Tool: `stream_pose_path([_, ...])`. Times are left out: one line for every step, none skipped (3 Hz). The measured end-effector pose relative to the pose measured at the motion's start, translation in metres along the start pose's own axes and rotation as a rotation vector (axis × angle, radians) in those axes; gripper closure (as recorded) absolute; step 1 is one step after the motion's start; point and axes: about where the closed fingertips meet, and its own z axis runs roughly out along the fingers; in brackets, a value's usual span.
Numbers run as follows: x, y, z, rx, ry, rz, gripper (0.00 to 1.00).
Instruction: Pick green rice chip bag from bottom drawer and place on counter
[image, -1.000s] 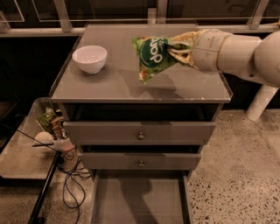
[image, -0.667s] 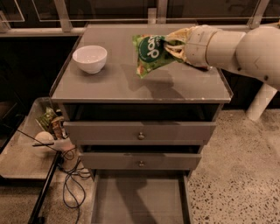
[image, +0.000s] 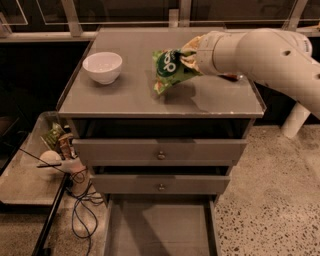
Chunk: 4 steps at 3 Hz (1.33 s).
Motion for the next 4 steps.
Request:
stream_pose_path([0.014, 0.016, 0.012, -0.040, 0.041, 0.144, 1.00])
stream_pose_path([0.028, 0.031, 0.021, -0.066, 0.055, 0.262, 1.00])
stream_pose_path([0.040, 0.040, 0.029, -0.078, 0.062, 0.328, 1.00])
stream_pose_path([0.053, 0.046, 0.037, -0.066, 0.066, 0.357, 1.00])
